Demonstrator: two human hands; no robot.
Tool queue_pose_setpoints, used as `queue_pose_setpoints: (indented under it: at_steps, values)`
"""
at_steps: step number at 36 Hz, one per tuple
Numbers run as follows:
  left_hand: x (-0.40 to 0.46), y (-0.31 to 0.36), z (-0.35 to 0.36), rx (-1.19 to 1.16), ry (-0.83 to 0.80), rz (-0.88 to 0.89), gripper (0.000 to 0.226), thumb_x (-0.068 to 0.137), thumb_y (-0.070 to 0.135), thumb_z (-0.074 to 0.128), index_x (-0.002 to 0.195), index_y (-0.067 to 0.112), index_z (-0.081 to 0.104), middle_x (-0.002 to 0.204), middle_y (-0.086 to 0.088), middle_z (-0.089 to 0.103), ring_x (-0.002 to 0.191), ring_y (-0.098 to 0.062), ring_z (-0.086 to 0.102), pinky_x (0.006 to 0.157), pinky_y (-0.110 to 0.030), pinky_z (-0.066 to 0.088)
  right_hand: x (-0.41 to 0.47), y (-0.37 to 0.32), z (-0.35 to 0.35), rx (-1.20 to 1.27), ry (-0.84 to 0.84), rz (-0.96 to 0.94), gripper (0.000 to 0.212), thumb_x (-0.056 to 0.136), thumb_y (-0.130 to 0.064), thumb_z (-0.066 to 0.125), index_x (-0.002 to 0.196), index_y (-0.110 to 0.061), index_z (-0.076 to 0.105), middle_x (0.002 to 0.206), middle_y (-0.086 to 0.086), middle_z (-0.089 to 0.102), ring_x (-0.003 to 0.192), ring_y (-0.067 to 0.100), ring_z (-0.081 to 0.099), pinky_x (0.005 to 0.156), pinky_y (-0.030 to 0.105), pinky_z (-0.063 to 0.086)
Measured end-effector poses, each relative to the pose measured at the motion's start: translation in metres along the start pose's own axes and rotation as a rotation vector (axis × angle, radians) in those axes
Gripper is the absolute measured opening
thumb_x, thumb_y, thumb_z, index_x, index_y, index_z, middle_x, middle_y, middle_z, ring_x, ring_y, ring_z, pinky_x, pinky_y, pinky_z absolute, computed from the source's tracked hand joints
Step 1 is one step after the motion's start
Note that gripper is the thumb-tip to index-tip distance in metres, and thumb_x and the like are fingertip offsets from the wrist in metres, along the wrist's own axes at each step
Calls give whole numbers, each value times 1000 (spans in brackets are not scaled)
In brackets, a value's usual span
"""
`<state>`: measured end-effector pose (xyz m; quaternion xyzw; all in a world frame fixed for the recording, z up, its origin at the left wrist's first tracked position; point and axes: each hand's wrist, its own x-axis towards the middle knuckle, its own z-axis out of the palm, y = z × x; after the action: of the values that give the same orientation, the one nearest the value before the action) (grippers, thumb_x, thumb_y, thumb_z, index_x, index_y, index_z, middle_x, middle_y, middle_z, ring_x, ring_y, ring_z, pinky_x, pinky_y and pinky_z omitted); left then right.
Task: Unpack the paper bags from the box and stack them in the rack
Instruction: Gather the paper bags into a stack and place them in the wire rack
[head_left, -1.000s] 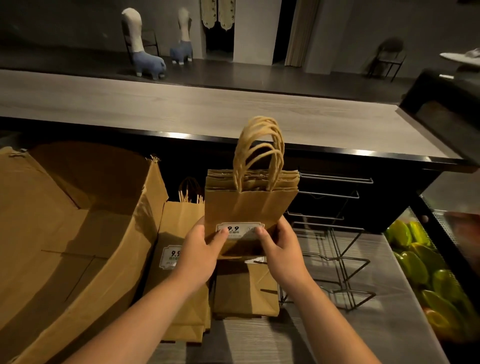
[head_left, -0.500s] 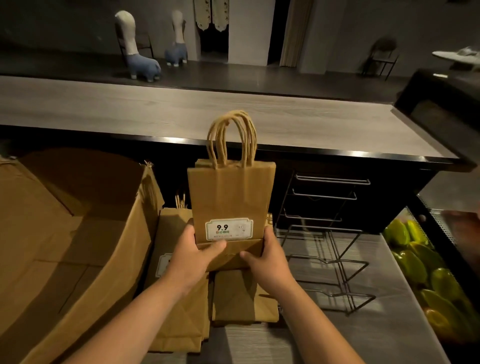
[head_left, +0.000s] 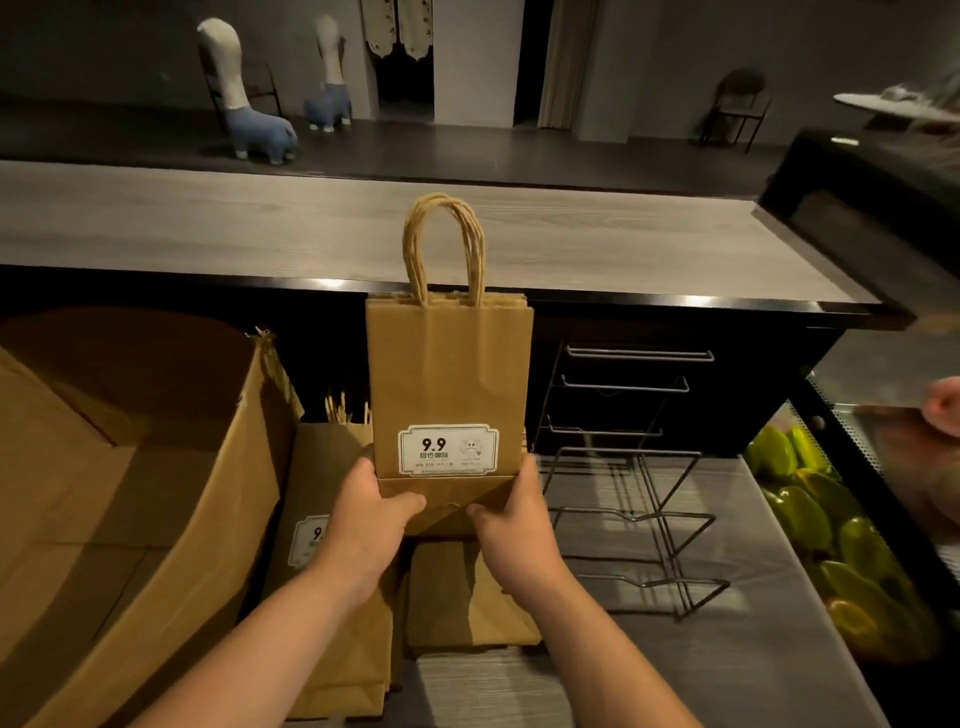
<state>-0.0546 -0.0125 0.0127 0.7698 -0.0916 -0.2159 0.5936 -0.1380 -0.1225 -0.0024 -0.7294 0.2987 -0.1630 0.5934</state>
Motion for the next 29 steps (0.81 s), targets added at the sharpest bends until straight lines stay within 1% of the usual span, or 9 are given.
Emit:
queue_pose_setpoints:
  at_steps: [3,8,13,16,19,22,25,27,29]
  values:
    - [-11,12,6,-36,-19,26,45,85,-5,62,104,36,51,104,8,66,104,-11,60,93,-38,50,-7,-5,-11,32,26,-24,56,86,8,56,115,-38,42,111,-19,59,105,-8,56,87,12,47]
    - [-29,30,22,-81,-62,28,39,86,-2,61,110,29,53,107,5,66,106,-16,59,97,-46,49,-23,-16,-43,59,24,-63,51,90,5,55,110,-41,45,109,-18,62,100,-13,56,79,11,48]
    - [-41,44,49,-69,-142,37,41,87,0,60,121,21,51,108,2,65,110,-19,58,98,-46,48,-34,-26,-83,66,50,-94,53,91,8,53,110,-42,46,109,-17,62,99,-13,57,83,14,50]
    - [-48,49,67,-78,-226,47,46,90,1,57,126,28,48,113,8,64,111,-11,57,97,-38,46,-41,-23,-107,63,69,-85,53,91,7,53,112,-41,47,110,-17,64,100,-11,58,82,12,49]
    - [-52,49,84,-74,-302,60,47,93,3,54,127,34,46,116,12,64,111,-7,58,97,-35,46,-45,-14,-126,50,108,-47,54,92,3,55,116,-45,48,113,-20,65,105,-7,59,93,25,50]
    - [-53,45,101,-40,-360,66,45,94,3,52,124,37,47,114,14,65,109,-6,59,98,-35,48,-49,-4,-143,29,140,-7,51,94,0,54,120,-43,47,115,-19,64,104,-2,61,94,36,53]
    - [-52,42,115,47,-384,62,39,95,7,53,122,35,48,111,14,64,105,-3,58,93,-31,49,-50,8,-157,6,166,0,48,94,1,54,117,-41,49,115,-19,63,107,-7,57,96,26,49]
    - [-53,40,121,137,-393,76,32,97,11,52,118,35,49,109,16,61,100,2,55,80,-21,47,-51,15,-163,-50,167,13,48,95,-1,54,114,-44,48,116,-20,61,107,-11,55,93,20,46]
    - [-53,37,124,230,-387,90,25,98,14,51,113,34,50,106,16,60,96,2,54,73,-17,46,-50,24,-167,-123,174,25,50,94,-1,55,118,-44,49,118,-18,60,110,-7,54,95,23,46]
